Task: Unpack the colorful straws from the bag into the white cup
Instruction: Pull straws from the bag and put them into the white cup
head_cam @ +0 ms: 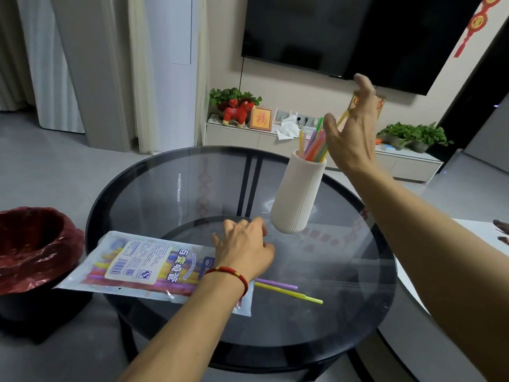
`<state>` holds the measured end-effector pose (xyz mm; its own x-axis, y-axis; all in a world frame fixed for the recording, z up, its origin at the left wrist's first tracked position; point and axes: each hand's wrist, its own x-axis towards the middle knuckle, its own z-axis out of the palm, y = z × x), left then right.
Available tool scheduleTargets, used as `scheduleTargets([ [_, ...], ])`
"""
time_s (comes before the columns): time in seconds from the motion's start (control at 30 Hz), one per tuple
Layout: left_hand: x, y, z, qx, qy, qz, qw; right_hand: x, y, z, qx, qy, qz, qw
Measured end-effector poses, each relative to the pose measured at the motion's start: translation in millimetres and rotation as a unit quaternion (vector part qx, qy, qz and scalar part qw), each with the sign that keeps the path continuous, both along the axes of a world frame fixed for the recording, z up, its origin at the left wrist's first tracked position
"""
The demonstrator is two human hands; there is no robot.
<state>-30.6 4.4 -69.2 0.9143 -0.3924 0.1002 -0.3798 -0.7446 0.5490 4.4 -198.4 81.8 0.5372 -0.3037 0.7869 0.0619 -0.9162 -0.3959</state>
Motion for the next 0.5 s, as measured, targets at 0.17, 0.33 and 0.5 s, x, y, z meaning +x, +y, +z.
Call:
scheduleTargets([
  [0.17,1.0,-0.6,-1.6,0.003,-0.004,-0.001,1.0,8.8,-3.6,-11.5,-0.08,0.214,0.035,0.973],
  [0.33,2.1,-1.3,-3.2,0.002,-0.004,0.002,1.0,8.9,-4.4,-14.6,-0.112,0.19,0.046,0.974],
  [0.5,2.1,0.5,-3.9,0.008,-0.01,0.001,1.0,10.1,-6.2,-11.2,-0.114,0.175,0.037,0.977],
])
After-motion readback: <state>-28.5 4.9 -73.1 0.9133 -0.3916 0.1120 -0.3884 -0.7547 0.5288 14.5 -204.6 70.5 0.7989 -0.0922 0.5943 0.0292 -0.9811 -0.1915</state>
